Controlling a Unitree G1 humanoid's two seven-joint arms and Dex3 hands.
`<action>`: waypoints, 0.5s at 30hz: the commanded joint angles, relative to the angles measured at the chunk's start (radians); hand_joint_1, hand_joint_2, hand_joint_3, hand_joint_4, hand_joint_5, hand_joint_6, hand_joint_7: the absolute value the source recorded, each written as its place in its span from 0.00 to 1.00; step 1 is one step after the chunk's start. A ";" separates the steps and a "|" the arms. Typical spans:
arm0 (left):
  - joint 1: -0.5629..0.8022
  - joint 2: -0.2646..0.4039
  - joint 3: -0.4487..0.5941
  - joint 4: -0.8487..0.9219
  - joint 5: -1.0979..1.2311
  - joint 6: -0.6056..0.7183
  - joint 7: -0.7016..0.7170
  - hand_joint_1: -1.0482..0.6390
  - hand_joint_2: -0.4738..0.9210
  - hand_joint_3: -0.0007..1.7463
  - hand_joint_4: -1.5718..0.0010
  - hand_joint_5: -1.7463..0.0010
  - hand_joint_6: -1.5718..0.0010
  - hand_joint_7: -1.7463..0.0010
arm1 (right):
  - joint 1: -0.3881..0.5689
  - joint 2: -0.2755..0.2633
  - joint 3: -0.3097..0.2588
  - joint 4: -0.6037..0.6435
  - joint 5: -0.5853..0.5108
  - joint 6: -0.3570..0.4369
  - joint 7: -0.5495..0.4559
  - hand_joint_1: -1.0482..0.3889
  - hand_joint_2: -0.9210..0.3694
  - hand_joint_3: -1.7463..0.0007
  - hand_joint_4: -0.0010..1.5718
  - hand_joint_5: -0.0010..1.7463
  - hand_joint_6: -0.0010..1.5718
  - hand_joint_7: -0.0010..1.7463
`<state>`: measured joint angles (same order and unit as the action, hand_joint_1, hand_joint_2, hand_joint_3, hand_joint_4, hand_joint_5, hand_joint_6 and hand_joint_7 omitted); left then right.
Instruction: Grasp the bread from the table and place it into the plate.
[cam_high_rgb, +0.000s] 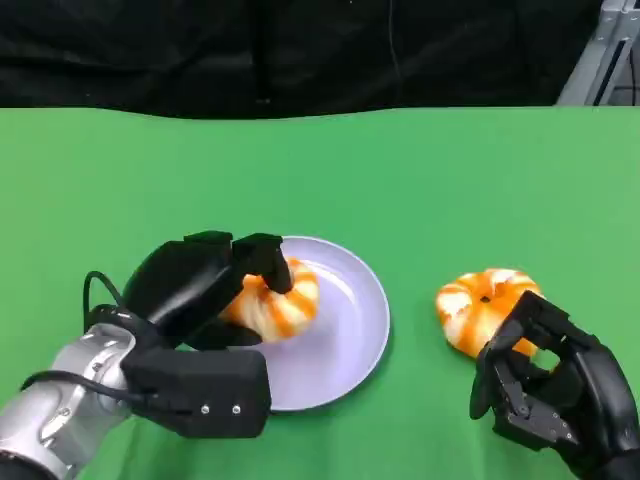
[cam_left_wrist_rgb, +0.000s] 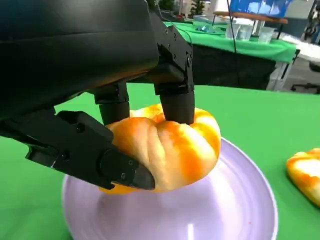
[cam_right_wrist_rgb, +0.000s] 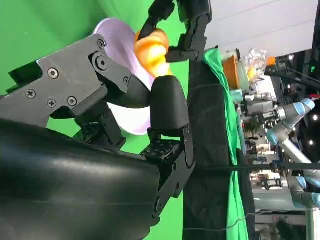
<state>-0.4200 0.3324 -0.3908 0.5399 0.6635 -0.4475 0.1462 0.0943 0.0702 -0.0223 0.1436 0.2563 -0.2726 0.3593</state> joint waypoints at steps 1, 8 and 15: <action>-0.038 -0.007 0.009 0.090 -0.033 -0.087 0.033 0.56 0.99 0.23 0.58 0.11 0.54 0.29 | 0.008 -0.008 -0.006 -0.017 0.016 0.007 -0.001 0.64 0.25 0.36 0.55 1.00 0.40 1.00; 0.030 0.046 -0.004 -0.095 0.081 0.085 -0.018 0.02 1.00 0.37 0.92 0.98 0.78 0.99 | 0.007 -0.008 -0.005 -0.013 0.011 -0.002 -0.002 0.64 0.25 0.37 0.54 1.00 0.39 1.00; 0.049 0.067 -0.008 -0.134 0.081 0.115 -0.064 0.00 1.00 0.42 1.00 1.00 0.86 1.00 | 0.004 -0.008 -0.008 -0.004 0.017 -0.013 0.005 0.64 0.25 0.37 0.55 1.00 0.39 1.00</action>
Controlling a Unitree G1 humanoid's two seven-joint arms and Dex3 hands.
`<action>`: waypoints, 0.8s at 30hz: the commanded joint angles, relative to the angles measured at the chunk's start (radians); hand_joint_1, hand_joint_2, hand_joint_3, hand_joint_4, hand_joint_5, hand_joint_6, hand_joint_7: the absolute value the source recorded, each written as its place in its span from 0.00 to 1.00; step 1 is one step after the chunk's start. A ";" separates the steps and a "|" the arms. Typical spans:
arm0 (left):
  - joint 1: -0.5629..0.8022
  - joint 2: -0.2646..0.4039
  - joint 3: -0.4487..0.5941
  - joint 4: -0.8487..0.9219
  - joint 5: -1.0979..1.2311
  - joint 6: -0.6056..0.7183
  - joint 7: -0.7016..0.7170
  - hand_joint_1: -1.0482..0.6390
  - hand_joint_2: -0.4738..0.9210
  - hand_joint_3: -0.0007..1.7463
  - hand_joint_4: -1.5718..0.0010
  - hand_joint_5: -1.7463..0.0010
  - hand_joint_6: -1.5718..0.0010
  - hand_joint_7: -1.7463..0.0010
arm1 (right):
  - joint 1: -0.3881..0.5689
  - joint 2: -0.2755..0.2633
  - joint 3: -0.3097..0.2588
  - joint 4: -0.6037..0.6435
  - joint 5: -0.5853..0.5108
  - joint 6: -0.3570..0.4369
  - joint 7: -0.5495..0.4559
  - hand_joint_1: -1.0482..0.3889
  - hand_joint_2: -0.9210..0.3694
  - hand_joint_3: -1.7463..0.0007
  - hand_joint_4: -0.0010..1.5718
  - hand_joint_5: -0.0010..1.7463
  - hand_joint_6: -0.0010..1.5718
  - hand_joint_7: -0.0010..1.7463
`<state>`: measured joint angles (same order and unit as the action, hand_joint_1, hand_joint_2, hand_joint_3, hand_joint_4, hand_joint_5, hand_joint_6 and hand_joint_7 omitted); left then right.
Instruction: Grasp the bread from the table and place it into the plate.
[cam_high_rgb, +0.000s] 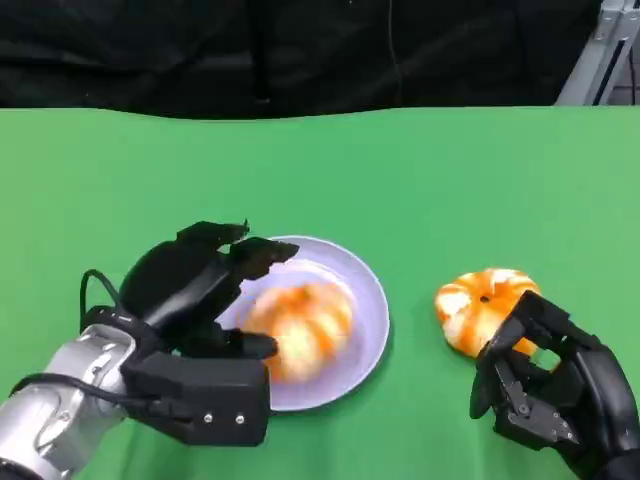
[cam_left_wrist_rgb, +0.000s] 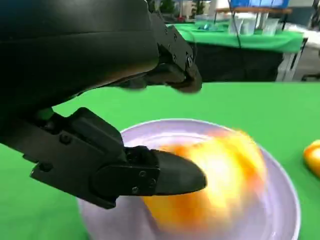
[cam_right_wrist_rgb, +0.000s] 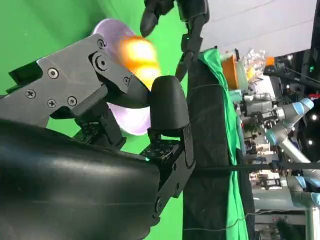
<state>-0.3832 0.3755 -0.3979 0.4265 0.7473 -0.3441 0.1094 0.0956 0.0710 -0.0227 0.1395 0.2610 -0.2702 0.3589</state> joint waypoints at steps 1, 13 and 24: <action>0.018 0.026 0.002 -0.029 -0.007 0.013 -0.032 0.00 1.00 0.42 1.00 1.00 0.86 1.00 | 0.004 -0.008 -0.007 -0.001 0.012 -0.014 0.004 0.64 0.25 0.37 0.54 1.00 0.39 1.00; 0.135 0.002 0.134 -0.193 -0.291 0.040 -0.176 0.18 1.00 0.23 0.88 0.96 0.79 0.98 | 0.005 -0.008 -0.010 -0.006 0.018 -0.010 0.008 0.63 0.26 0.36 0.54 1.00 0.39 1.00; 0.304 -0.071 0.361 -0.377 -0.951 0.258 -0.471 0.69 0.92 0.45 0.42 0.54 0.33 0.81 | 0.007 -0.013 -0.008 -0.017 0.010 0.002 -0.005 0.64 0.26 0.36 0.54 1.00 0.39 1.00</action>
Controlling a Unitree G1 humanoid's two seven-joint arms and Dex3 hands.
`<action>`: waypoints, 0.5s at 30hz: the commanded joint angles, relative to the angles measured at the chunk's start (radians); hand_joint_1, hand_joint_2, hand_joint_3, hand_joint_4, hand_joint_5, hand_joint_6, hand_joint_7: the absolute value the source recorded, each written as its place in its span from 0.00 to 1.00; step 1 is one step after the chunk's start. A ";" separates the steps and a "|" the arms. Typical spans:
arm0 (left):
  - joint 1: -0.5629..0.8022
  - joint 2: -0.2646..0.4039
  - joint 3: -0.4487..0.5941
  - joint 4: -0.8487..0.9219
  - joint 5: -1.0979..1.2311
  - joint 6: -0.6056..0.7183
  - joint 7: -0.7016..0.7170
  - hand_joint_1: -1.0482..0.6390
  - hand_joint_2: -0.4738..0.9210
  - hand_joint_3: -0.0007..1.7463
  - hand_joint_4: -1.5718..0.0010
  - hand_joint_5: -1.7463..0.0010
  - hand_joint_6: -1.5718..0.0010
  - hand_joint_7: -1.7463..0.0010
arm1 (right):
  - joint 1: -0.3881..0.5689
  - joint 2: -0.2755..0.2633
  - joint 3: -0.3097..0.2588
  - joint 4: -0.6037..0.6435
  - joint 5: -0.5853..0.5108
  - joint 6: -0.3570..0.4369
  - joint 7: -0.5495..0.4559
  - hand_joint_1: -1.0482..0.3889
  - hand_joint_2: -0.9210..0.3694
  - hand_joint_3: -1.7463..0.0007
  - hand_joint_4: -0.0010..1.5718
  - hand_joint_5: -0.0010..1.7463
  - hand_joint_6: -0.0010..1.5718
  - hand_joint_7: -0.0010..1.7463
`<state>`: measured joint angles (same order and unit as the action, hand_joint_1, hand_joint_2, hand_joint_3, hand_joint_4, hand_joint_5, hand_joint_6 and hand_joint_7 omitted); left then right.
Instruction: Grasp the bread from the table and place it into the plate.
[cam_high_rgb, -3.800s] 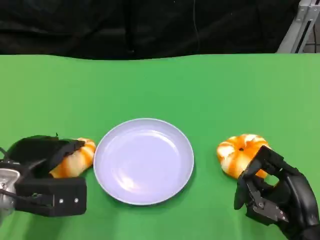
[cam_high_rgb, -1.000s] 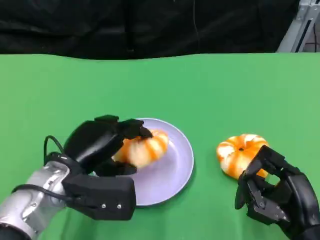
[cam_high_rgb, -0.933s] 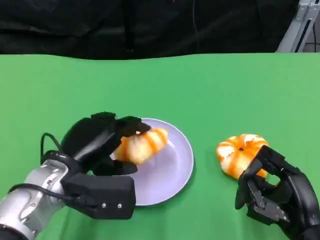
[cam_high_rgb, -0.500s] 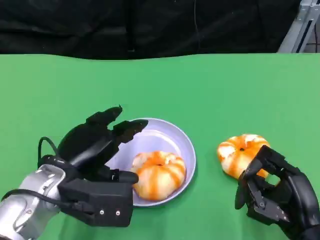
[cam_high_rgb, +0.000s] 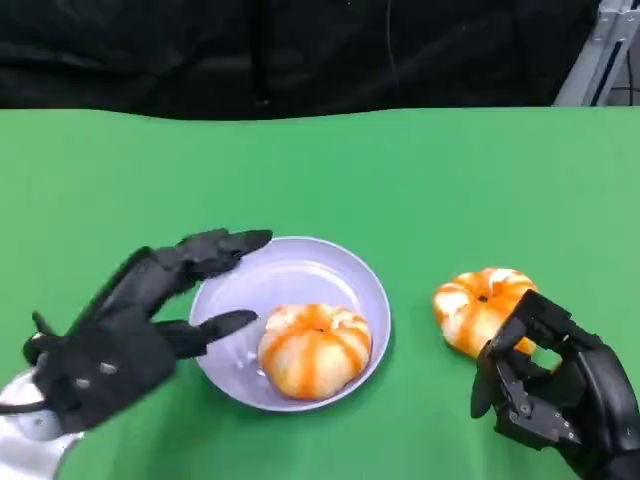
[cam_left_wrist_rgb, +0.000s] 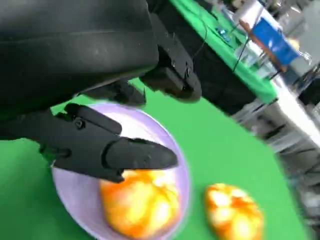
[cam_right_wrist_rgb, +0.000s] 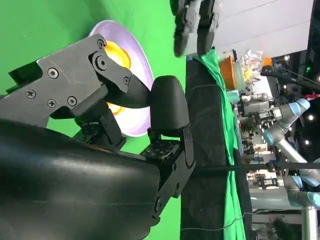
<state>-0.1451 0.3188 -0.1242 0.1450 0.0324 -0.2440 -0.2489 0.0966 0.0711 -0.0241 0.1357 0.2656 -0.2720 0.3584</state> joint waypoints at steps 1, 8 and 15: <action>0.087 -0.015 0.108 -0.124 -0.302 0.203 -0.145 0.70 0.85 0.59 0.45 0.31 0.33 0.62 | 0.006 -0.014 -0.007 -0.014 0.007 0.006 -0.003 0.64 0.25 0.36 0.54 1.00 0.39 1.00; 0.207 -0.007 0.206 -0.153 -0.521 0.288 -0.336 0.71 0.82 0.73 0.40 0.01 0.49 0.01 | 0.003 -0.019 -0.012 -0.009 0.007 0.009 -0.004 0.64 0.25 0.36 0.54 1.00 0.39 1.00; 0.244 -0.025 0.258 -0.054 -0.577 0.267 -0.471 0.69 0.82 0.73 0.36 0.00 0.46 0.00 | -0.002 -0.027 -0.020 0.002 0.017 0.010 0.010 0.64 0.25 0.37 0.54 1.00 0.39 1.00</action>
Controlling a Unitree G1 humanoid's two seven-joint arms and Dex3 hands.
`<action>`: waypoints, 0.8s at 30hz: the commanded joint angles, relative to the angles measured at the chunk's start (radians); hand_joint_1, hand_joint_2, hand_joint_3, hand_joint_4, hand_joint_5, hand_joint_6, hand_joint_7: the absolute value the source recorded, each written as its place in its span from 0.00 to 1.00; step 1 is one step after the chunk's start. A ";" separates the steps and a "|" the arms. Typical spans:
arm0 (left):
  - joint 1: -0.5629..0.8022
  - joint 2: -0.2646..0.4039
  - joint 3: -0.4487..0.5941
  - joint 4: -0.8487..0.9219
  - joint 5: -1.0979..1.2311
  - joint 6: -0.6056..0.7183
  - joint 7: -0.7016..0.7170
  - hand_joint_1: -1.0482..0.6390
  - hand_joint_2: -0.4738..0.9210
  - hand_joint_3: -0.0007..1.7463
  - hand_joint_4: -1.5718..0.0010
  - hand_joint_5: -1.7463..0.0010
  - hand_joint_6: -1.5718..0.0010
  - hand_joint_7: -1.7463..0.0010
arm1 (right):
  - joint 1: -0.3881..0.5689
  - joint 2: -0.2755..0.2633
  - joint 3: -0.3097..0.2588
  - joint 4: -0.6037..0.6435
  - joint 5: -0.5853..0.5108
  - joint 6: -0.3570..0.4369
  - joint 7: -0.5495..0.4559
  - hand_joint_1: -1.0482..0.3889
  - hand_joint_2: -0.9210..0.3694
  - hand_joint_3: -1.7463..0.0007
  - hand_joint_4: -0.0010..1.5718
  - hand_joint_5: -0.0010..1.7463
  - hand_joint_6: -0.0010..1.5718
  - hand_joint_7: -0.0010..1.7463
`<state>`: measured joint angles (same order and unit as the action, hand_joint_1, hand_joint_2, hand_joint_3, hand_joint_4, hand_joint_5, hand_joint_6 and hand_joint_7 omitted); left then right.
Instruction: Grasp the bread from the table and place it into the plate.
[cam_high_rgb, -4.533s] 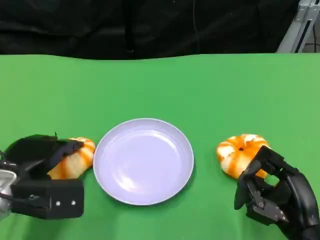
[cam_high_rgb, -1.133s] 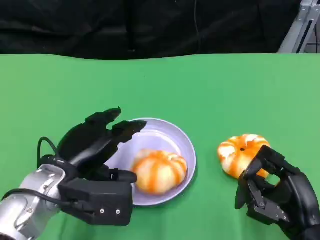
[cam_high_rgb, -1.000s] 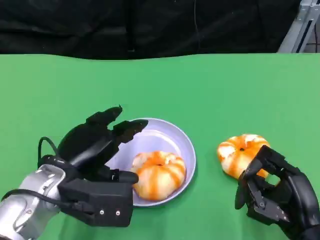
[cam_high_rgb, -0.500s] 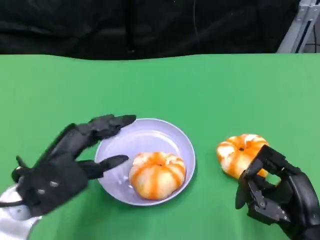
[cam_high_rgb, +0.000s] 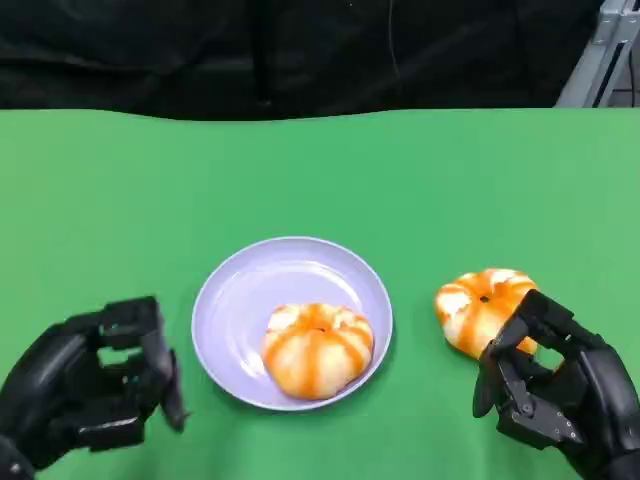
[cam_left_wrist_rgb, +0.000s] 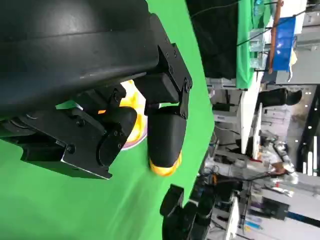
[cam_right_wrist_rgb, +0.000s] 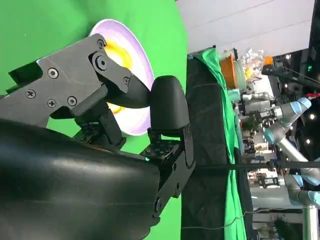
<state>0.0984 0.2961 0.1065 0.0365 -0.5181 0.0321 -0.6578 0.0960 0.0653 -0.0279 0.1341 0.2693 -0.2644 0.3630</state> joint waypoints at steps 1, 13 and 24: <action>-0.003 -0.014 0.034 0.070 -0.034 -0.016 -0.073 0.68 0.81 0.73 0.36 0.00 0.45 0.00 | -0.001 -0.022 -0.017 0.004 0.015 0.001 0.007 0.64 0.25 0.37 0.54 1.00 0.39 1.00; -0.009 -0.049 0.065 0.095 -0.005 -0.037 -0.080 0.67 0.78 0.78 0.39 0.00 0.47 0.00 | 0.002 -0.018 -0.010 0.004 0.005 -0.008 0.006 0.64 0.23 0.39 0.54 1.00 0.39 1.00; -0.009 -0.060 0.059 0.093 0.035 -0.055 -0.070 0.69 0.80 0.76 0.40 0.00 0.47 0.00 | -0.001 -0.017 -0.010 0.015 0.009 -0.018 0.015 0.65 0.23 0.40 0.55 1.00 0.39 1.00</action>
<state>0.0952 0.2255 0.1599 0.1298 -0.5034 -0.0080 -0.7348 0.0946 0.0584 -0.0301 0.1476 0.2707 -0.2693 0.3766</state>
